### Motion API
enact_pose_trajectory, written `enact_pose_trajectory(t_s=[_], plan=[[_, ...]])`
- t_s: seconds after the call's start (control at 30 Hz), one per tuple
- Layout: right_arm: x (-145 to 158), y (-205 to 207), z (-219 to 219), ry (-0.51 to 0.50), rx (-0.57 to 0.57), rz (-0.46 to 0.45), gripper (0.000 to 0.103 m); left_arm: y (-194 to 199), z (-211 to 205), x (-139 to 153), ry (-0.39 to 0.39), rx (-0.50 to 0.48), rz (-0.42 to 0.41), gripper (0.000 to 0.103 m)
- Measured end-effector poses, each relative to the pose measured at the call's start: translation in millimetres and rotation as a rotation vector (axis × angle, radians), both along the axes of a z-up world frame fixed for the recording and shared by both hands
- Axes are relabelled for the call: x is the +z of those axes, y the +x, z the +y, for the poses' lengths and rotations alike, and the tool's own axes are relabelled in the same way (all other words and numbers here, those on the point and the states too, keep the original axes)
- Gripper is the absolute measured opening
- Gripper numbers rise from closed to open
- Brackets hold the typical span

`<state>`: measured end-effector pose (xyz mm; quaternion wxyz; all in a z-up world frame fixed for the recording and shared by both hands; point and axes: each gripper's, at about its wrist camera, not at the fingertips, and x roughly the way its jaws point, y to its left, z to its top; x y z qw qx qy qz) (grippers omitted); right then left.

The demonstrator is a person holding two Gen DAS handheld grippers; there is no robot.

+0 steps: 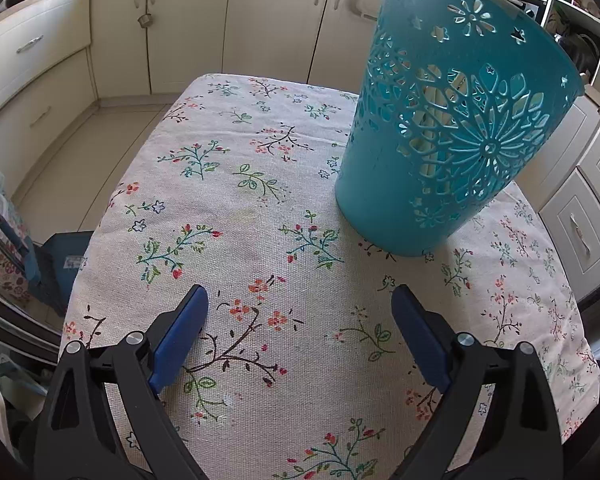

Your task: Organize utensils

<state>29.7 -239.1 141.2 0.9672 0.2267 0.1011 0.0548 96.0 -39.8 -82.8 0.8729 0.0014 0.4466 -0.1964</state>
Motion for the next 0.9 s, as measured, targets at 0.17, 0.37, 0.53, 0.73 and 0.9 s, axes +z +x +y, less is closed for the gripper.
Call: enact_pose_trajectory(t_s=[0.17,0.37,0.53,0.73,0.9], plan=[[-25,33,13,-0.067,-0.093,0.032,0.006,1,1,1,-0.012,-0.001,0.002,0.09],[-61,46,16,-0.102,-0.121,0.121,0.007,1,2,1,-0.02,0.0,0.003,0.09],[-66,36,22,-0.147,-0.072,0.162,0.009,2,2,1,-0.025,0.002,0.005,0.09],[-67,-18,19,-0.183,-0.053,0.159,0.035,4,5,1,-0.037,0.009,0.005,0.09],[-84,-72,3,-0.175,-0.101,0.262,0.066,4,6,2,-0.029,0.025,-0.002,0.093]])
